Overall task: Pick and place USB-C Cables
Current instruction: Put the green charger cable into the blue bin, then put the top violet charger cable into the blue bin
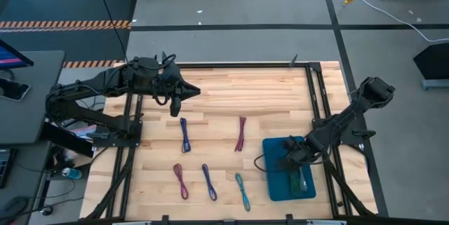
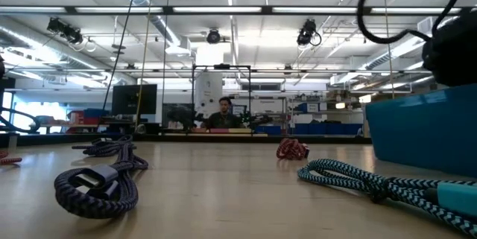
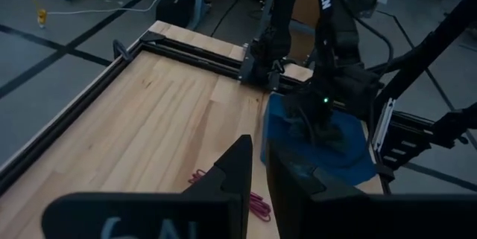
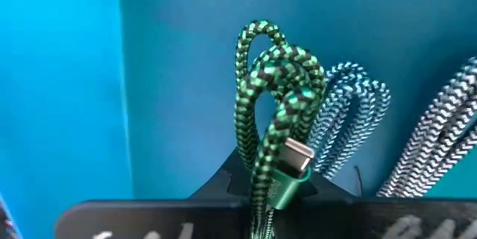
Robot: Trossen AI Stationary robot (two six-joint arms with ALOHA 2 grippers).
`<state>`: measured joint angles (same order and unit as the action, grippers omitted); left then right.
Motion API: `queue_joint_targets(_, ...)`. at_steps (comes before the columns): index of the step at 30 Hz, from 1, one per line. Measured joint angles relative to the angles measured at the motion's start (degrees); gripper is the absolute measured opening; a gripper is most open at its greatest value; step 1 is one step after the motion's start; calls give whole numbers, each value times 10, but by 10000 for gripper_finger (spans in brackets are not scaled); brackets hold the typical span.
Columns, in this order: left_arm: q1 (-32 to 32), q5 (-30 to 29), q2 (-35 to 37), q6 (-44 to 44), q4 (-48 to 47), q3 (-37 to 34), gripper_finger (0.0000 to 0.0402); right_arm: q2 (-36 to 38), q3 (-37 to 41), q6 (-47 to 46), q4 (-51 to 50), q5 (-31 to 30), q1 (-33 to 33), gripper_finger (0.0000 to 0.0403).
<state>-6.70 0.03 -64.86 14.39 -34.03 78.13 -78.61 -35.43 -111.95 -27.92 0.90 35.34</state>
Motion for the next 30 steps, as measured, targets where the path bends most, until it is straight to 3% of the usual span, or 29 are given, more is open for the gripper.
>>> queue_joint_targets(14,0,0,0,0,0,0,46,-4,9,43,-8,30,-21,22)
queue_joint_targets(23,0,0,0,0,-1,0,46,16,-9,51,-13,19,-31,130)
queue_joint_targets(30,0,-3,0,0,-1,0,46,50,-59,109,-17,-26,-68,147)
